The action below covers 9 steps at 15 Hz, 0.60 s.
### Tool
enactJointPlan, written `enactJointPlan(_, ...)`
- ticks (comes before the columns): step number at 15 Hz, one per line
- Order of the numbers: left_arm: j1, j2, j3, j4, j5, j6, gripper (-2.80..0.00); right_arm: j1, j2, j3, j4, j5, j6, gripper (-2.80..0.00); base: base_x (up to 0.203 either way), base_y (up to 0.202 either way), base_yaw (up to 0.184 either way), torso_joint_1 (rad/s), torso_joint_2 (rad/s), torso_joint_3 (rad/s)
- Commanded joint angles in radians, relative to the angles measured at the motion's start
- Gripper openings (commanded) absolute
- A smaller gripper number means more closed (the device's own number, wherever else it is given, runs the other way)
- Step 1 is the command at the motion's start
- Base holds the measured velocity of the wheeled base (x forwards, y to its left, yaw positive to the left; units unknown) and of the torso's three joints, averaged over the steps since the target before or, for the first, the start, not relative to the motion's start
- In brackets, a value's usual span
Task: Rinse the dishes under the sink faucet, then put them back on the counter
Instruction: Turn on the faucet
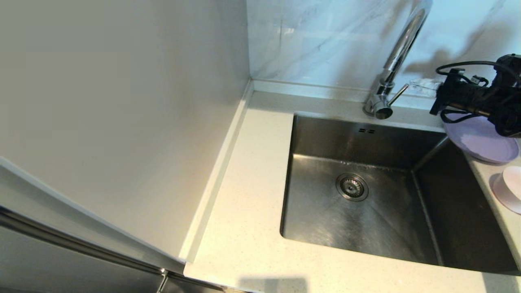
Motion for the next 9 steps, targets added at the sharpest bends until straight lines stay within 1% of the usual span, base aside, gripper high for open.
enactJointPlan(1, 0.000, 0.000, 0.000, 0.000, 0.000, 0.000, -2.80, 0.011, 0.033, -0.030, -0.002, 0.002, 0.013, -2.80, 0.000, 0.000, 0.000, 0.000, 0.00, 0.000)
enactJointPlan(9, 0.000, 0.000, 0.000, 0.000, -0.001, 0.000, -2.80, 0.042, 0.047, -0.046, -0.004, 0.003, 0.065, -2.80, 0.000, 0.000, 0.000, 0.000, 0.00, 0.000)
